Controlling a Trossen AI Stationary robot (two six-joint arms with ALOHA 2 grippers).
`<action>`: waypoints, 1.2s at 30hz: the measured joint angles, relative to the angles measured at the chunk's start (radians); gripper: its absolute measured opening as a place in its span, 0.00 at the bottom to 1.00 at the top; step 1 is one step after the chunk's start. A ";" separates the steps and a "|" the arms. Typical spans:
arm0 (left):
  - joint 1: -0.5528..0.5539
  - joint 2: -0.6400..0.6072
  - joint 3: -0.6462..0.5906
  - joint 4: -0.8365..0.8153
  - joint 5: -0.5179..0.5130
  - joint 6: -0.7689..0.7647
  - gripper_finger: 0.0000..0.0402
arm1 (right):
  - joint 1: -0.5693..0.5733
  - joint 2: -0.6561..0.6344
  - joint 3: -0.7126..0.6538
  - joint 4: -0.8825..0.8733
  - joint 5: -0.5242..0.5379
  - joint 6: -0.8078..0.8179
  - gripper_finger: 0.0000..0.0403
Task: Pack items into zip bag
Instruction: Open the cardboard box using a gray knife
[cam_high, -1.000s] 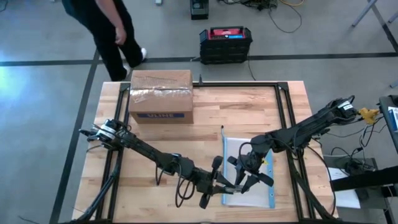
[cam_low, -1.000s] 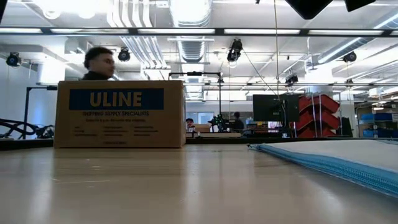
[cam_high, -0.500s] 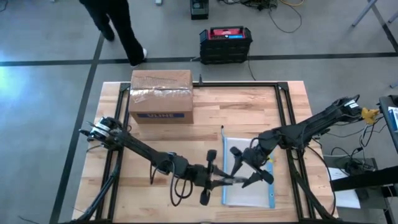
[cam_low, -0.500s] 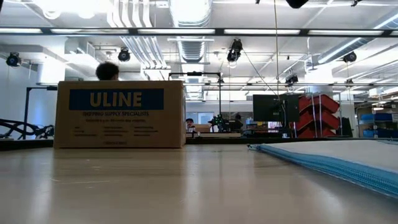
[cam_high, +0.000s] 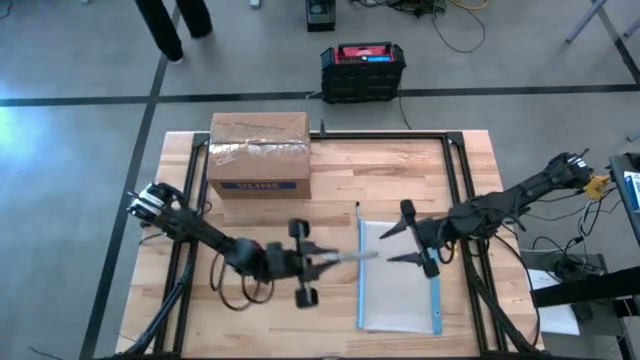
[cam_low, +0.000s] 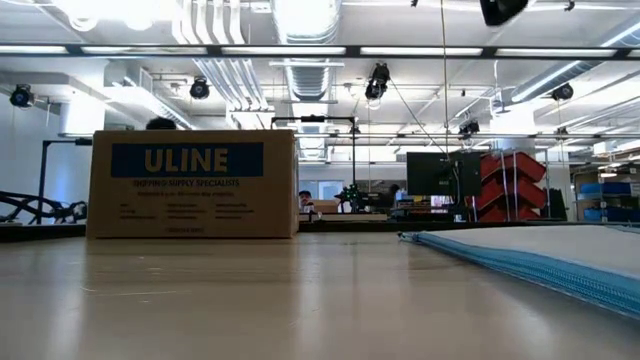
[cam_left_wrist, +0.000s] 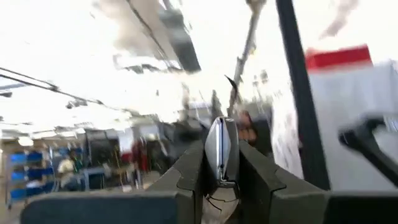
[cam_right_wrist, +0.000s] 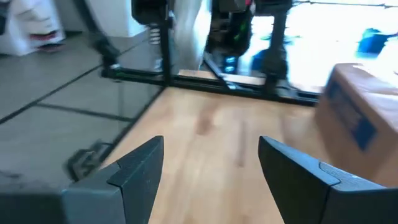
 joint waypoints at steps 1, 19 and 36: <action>0.011 0.003 -0.026 0.030 0.001 -0.018 0.13 | 0.000 -0.002 -0.037 0.049 0.022 -0.003 0.60; 0.117 0.051 -0.004 0.027 0.073 -0.139 0.13 | -0.112 0.372 -0.203 0.976 0.105 -0.210 0.58; 0.116 0.051 -0.006 -0.015 0.068 -0.140 0.13 | -0.109 0.400 -0.066 0.935 0.002 -0.210 0.52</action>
